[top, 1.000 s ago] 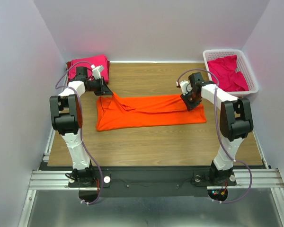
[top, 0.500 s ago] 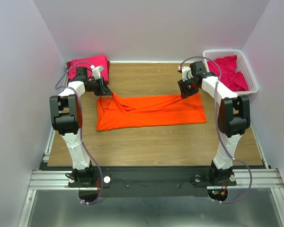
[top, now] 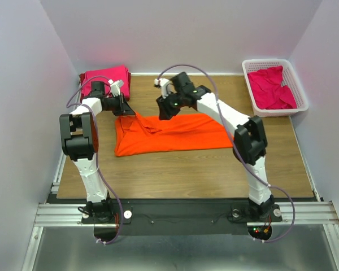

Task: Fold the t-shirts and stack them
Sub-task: Fold the tshirt

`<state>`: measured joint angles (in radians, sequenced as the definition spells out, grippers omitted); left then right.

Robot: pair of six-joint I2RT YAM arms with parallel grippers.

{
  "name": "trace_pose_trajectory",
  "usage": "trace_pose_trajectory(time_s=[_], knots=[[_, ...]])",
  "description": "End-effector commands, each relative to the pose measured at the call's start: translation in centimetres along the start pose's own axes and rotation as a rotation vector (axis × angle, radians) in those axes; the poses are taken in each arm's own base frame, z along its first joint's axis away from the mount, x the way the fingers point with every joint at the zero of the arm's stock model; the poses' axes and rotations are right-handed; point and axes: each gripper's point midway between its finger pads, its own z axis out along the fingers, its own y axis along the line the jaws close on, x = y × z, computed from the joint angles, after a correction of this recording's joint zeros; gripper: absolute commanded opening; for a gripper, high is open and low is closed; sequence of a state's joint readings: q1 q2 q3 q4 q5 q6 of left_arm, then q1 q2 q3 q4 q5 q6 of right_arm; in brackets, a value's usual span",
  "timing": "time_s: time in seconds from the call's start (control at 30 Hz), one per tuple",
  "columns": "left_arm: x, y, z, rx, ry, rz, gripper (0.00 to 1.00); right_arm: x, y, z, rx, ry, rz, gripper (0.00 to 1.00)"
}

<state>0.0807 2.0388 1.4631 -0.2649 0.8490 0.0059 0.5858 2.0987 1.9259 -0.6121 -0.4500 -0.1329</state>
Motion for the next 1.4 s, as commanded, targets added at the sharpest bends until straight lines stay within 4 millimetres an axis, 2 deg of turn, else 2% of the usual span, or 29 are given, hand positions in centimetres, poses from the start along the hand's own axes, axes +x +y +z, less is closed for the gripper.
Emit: trace_pose_trajectory(time_s=[0.0, 0.03, 0.1, 0.23, 0.37, 0.4, 0.47, 0.6, 0.67, 0.77, 0.83, 1.07, 1.17, 1.27, 1.37], knots=[[-0.3, 0.2, 0.1, 0.012, -0.003, -0.003, 0.0, -2.4, 2.1, 2.3, -0.015, -0.036, -0.028, 0.47], [-0.3, 0.2, 0.1, 0.009, -0.005, -0.002, 0.0, -1.8, 3.1, 3.7, -0.026, -0.017, -0.042, 0.47], [-0.4, 0.3, 0.2, 0.006, -0.003, -0.006, 0.0, -2.0, 3.7, 4.7, -0.02, -0.015, -0.062, 0.47], [-0.4, 0.6, 0.3, 0.001, 0.002, -0.01, 0.0, -0.4, 5.0, 7.7, -0.018, 0.03, -0.093, 0.48], [-0.4, 0.6, 0.2, 0.001, 0.004, -0.014, 0.0, 0.0, 5.0, 9.2, 0.014, 0.044, -0.104, 0.48], [-0.3, 0.5, 0.3, 0.004, 0.007, -0.014, 0.0, 0.4, 4.4, 9.9, 0.039, 0.054, -0.107, 0.47], [-0.2, 0.6, 0.4, 0.004, 0.009, -0.017, 0.0, -0.1, 4.6, 10.2, 0.055, 0.044, -0.124, 0.46], [-0.3, 0.6, 0.5, 0.014, 0.009, -0.017, 0.0, 0.0, 3.7, 11.5, 0.119, 0.045, -0.137, 0.44], [-0.4, 0.5, 0.5, 0.017, 0.007, -0.016, 0.0, 0.8, 3.3, 12.2, 0.137, 0.063, -0.145, 0.42], [-0.7, 0.4, 0.3, 0.014, 0.003, -0.012, 0.0, 1.7, 2.6, 12.5, 0.166, 0.089, -0.16, 0.36], [-0.6, 0.3, 0.2, 0.013, 0.01, -0.014, 0.0, 2.1, 2.3, 12.2, 0.18, 0.101, -0.167, 0.26], [-0.6, -0.4, -1.3, -0.019, 0.02, 0.057, 0.0, -0.1, 2.2, 9.4, 0.222, 0.061, -0.221, 0.03], [0.3, -0.3, -2.0, -0.045, 0.056, 0.09, 0.0, -0.5, 2.0, 8.8, 0.23, 0.054, -0.242, 0.01], [1.4, -0.4, -2.8, -0.064, 0.097, 0.123, 0.0, -0.3, 1.2, 8.6, 0.242, 0.063, -0.247, 0.01], [2.9, -0.6, -3.7, -0.071, 0.14, 0.15, 0.0, -0.1, 1.2, 8.0, 0.215, 0.064, -0.24, 0.03]])
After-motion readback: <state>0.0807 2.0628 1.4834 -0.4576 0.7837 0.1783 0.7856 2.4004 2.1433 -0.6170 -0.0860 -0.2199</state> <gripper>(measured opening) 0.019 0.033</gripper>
